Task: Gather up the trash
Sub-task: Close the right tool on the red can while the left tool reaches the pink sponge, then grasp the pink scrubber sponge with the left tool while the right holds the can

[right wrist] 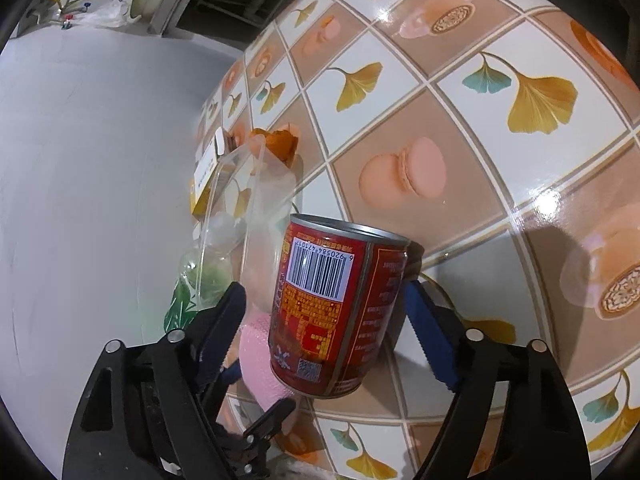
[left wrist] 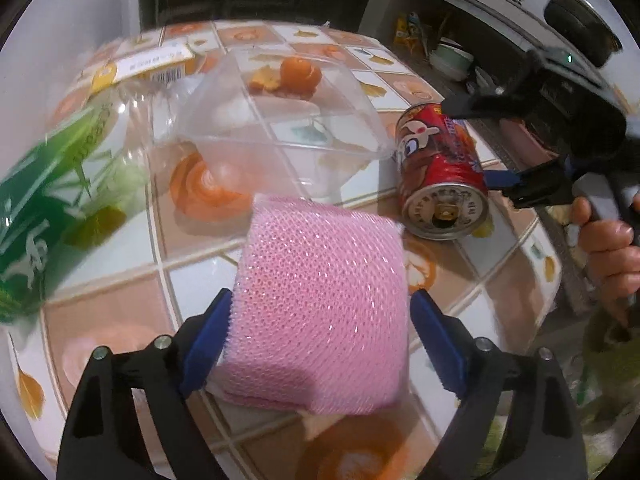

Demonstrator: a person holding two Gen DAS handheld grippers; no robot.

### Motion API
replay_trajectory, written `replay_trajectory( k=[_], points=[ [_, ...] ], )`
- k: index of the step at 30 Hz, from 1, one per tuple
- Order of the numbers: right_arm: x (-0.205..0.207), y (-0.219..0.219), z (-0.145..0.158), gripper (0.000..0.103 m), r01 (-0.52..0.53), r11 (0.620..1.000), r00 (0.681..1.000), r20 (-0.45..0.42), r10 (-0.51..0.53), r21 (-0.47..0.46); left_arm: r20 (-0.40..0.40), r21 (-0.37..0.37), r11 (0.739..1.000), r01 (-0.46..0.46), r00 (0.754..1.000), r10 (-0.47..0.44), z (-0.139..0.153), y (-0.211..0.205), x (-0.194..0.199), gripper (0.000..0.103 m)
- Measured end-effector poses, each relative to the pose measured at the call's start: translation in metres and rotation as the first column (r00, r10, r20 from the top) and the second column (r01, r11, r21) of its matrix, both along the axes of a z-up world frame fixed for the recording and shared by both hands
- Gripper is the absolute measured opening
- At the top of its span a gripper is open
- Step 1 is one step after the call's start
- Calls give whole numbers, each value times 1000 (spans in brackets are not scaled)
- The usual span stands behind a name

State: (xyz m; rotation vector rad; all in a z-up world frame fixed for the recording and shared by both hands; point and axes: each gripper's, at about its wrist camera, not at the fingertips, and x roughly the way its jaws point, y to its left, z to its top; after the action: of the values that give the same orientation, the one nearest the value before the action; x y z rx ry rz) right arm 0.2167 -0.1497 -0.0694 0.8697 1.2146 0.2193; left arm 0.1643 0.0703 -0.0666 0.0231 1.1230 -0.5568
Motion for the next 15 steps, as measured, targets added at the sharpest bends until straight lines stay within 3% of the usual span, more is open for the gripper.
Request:
replay_trajectory(
  k=[4,7,9,11,15],
  points=[
    [0,-1,-1,76,1,1000,1000,-13,-1,-5,-176,-175,984,-38,984,7,0,8,0,86],
    [2,1,-1,76,-5,1000,1000,-21,5,-12,-261,-234,968,-86,965,22,-2,12,2,86],
    [4,3,-2,76,-5,1000,1000,-27,4,-20,-265,-219,971,-97,964,37,-1,11,3,88],
    [5,3,-3,77,-1,1000,999,-33,0,-23,-236,-158,982,-101,970,62,2,4,5,96],
    [7,4,-7,77,17,1000,999,-50,-18,-17,-190,-73,991,-114,977,99,3,-11,10,97]
  ],
)
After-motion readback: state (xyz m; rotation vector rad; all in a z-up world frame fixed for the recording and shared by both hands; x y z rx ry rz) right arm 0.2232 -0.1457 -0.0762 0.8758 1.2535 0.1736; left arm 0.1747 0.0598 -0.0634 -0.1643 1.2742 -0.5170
